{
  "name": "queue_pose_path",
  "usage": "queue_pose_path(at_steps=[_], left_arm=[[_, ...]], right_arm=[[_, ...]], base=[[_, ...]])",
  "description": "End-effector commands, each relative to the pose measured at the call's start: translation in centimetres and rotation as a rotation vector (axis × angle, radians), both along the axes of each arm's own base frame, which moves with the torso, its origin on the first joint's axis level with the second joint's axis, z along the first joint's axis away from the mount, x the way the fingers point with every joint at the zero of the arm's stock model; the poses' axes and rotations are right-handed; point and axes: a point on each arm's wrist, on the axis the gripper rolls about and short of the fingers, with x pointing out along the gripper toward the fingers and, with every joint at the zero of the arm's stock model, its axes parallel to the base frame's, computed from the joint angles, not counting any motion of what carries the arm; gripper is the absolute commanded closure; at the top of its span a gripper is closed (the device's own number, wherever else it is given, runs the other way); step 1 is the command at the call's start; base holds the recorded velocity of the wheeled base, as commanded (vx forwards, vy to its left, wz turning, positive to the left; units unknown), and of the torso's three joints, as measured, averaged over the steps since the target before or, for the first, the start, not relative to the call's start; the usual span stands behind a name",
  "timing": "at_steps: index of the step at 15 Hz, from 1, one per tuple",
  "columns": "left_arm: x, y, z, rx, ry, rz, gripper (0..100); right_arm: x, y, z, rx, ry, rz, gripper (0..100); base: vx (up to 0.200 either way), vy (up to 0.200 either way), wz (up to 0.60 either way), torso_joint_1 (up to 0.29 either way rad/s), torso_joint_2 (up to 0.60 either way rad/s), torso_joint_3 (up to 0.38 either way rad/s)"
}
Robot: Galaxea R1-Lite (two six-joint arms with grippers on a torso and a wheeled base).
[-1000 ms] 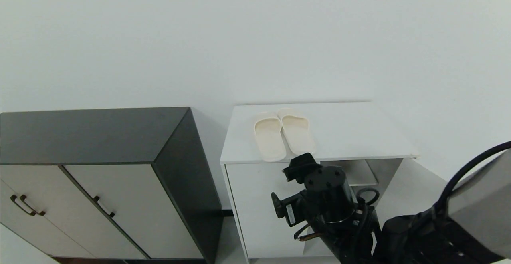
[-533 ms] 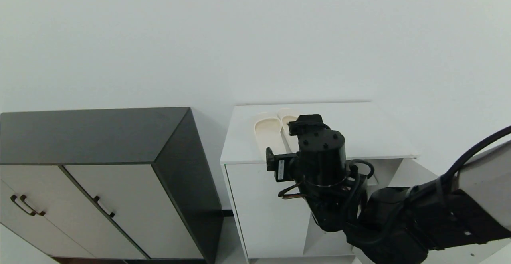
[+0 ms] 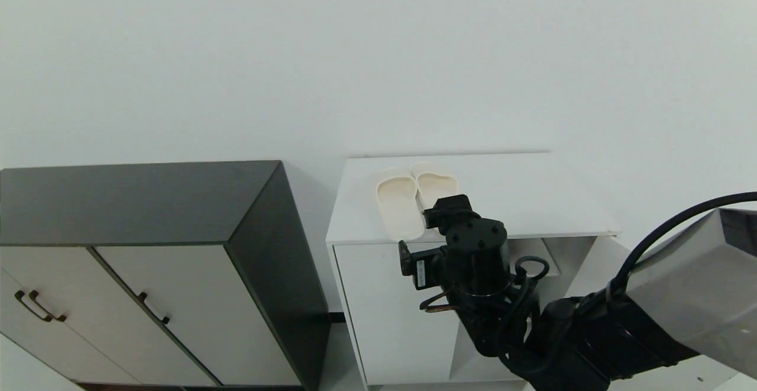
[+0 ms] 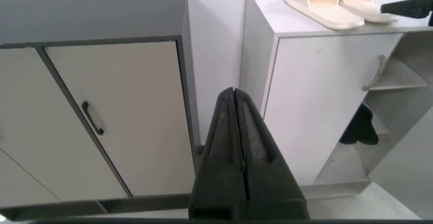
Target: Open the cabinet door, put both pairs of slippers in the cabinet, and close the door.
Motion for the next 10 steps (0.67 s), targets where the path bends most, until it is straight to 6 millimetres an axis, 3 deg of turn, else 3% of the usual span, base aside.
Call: queue_pose_path(at_steps=[1,8,10], left_arm=[[0.00,0.00,0.00,0.000,0.000,0.000,100],[0.00,0.00,0.00,0.000,0.000,0.000,100],[0.00,0.00,0.00,0.000,0.000,0.000,100]], right_arm=[[0.13,0.06,-0.40,-0.007,0.006,-0.003,0],[0.42,0.05,-1.00,-0.019,0.017,-0.001,0],[0.53,0.28,-0.95,-0.013,0.018,0.032,0]], base=[[0.200,0.000,0.00,-0.012,0.00,0.007],[0.200,0.000,0.00,0.009,0.00,0.002],[0.000,0.000,0.00,0.000,0.00,0.000]])
